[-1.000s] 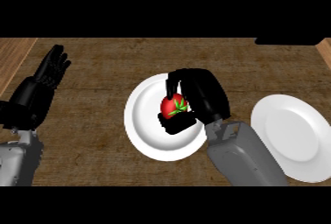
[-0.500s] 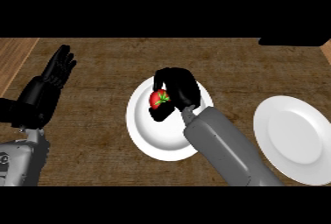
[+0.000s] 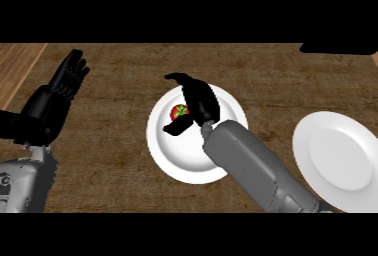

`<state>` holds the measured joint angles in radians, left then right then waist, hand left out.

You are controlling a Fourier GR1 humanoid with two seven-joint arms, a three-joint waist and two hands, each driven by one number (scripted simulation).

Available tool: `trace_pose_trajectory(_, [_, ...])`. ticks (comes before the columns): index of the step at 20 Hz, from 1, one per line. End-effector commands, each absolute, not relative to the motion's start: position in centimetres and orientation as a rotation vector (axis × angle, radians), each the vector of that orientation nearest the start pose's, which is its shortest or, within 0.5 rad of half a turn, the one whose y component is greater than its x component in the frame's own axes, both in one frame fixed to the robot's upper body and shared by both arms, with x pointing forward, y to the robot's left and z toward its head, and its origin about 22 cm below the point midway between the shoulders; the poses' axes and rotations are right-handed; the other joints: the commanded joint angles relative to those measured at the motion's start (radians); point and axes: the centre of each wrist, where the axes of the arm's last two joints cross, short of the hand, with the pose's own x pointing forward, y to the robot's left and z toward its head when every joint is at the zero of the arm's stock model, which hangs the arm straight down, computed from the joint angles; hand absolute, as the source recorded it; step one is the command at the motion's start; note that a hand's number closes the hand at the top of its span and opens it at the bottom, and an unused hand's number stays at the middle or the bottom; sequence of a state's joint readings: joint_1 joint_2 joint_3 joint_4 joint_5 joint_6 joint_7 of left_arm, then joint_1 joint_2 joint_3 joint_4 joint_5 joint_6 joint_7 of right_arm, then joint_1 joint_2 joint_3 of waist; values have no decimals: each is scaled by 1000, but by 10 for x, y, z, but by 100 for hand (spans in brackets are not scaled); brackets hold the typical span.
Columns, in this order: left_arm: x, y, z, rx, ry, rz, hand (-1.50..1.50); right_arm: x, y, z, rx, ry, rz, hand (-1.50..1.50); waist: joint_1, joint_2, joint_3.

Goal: Pick the tomato from the plate and place it in the plate

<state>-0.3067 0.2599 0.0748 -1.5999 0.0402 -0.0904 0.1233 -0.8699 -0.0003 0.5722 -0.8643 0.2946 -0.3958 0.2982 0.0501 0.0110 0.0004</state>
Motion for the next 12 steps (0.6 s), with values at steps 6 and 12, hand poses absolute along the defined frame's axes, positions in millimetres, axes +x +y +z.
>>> trace_pose_trajectory(6, [320,263,111,110,-1758,-274,0,378,-25,99,-203,-1706,450,-150,-21,0,0])
trace_pose_trajectory(12, [307,284,111,154,-1767,-234,0,383,-73,86,-181,-1716,303,-150,-53,-11,0])
